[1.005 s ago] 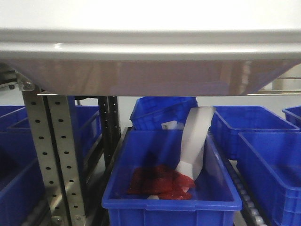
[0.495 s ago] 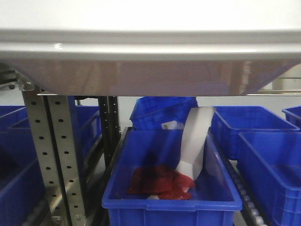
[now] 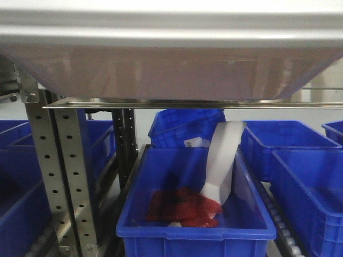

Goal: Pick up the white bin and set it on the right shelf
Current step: 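Push the held bin forward onto the upper shelf with both grippers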

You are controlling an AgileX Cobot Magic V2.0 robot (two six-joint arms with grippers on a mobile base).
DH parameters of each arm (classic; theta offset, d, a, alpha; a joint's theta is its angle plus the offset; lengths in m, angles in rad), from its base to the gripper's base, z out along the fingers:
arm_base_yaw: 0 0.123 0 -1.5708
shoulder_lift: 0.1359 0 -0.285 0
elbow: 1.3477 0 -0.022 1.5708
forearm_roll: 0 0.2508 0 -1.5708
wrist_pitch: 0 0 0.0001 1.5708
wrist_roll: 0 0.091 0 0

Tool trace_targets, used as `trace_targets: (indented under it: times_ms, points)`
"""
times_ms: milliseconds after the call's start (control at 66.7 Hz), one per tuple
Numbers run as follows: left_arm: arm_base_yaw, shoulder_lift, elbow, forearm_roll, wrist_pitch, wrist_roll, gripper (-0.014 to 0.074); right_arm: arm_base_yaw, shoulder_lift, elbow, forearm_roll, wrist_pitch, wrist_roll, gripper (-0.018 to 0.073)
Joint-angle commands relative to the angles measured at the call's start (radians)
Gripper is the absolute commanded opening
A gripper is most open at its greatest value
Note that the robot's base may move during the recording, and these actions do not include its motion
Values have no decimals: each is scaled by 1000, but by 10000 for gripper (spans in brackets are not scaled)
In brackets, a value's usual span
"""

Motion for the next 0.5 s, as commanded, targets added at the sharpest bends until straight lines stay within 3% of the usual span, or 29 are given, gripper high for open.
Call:
trace_targets:
  times_ms: [0,120,480]
  points:
    - [-16,-9,-44,-215,70,6,185,12,-13,-29,229,103,2,340]
    - [-16,15,-75,-257,70,6,185,12,-5,-29,260,100,10,340]
    - [-16,150,-220,-288,74,-3,185,12,88,-75,426,97,11,340]
